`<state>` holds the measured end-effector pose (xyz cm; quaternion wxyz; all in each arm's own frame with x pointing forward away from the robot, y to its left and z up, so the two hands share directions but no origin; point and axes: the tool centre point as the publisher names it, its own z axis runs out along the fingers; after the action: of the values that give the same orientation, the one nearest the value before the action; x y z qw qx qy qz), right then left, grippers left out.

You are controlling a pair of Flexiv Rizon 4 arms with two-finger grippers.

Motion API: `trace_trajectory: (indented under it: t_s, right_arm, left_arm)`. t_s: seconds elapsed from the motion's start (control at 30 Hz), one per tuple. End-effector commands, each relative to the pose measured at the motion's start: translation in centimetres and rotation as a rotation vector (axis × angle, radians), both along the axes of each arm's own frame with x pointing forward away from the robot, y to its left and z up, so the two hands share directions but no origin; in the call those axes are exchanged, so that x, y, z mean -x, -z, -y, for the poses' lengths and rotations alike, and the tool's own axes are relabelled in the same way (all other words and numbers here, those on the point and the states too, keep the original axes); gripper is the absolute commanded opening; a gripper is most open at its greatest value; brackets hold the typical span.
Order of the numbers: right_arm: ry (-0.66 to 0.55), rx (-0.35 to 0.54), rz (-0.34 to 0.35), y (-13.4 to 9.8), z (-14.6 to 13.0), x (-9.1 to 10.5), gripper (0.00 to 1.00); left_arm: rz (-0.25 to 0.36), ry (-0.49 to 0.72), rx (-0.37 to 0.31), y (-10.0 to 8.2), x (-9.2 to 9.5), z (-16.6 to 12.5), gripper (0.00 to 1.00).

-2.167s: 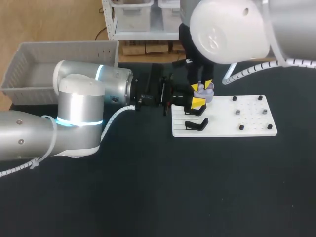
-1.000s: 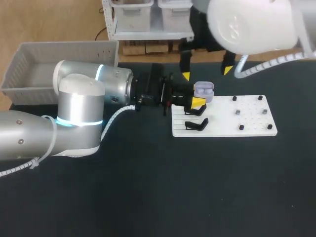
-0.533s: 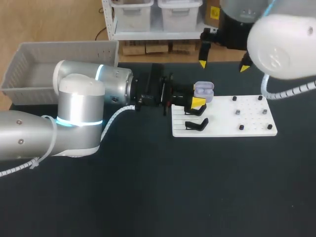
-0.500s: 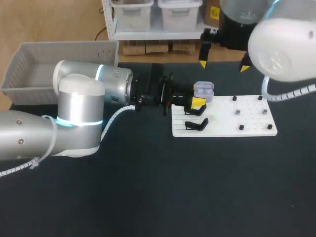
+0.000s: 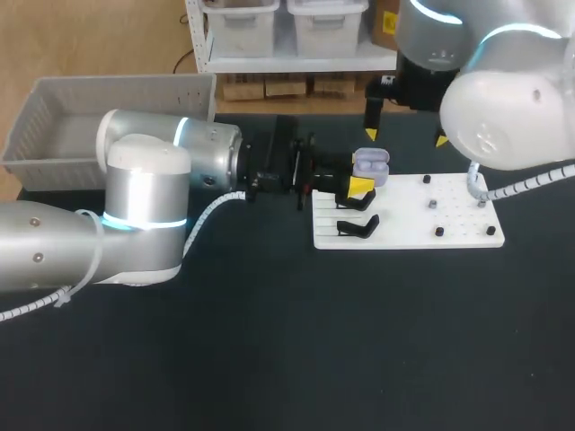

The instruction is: Pick up each earbud case from the left stands, insert the matching earbuds, close the lid, and place the case in the box.

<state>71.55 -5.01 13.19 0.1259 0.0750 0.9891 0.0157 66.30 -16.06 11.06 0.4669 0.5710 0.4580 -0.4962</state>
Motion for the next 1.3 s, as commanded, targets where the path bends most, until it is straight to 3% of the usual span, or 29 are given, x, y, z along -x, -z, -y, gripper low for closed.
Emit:
trace_trajectory:
  t_s: [0.03,0.37,0.57,0.6,0.77,0.9,1.1,1.3]
  right_arm:
    - [-0.014,-0.001,-0.022,0.1,-0.3,0.4,1.0]
    - [-0.065,0.013,-0.063,-0.1,-0.4,3.6,1.0]
    - [-0.057,0.036,-0.058,-0.3,-0.1,4.4,1.0]
    - [-0.057,0.003,-0.063,-0.5,0.2,4.4,1.0]
    - [-0.018,0.006,0.04,-2.8,1.5,4.9,1.0]
    - [-0.056,-0.027,0.15,-5.7,3.0,6.9,1.0]
    - [-0.16,-0.062,0.265,-8.8,4.6,11.3,1.0]
    - [-0.178,-0.108,0.321,-9.8,5.5,13.5,1.0]
  left_arm:
    - [0.003,-0.005,0.002,0.1,0.1,0.0,0.0]
    - [0.003,-0.005,0.002,0.1,0.1,0.0,0.0]
    - [0.003,-0.005,0.002,0.1,0.1,0.0,0.0]
    - [0.003,-0.005,0.002,0.1,0.1,0.0,0.0]
    - [0.003,-0.005,0.002,0.1,0.1,0.0,0.0]
    - [0.003,-0.005,0.002,0.1,0.1,0.0,0.0]
    - [-0.011,-0.086,-0.035,-2.3,0.2,-2.8,0.0]
    - [-0.019,-0.188,-0.032,-5.2,0.2,-5.9,0.0]
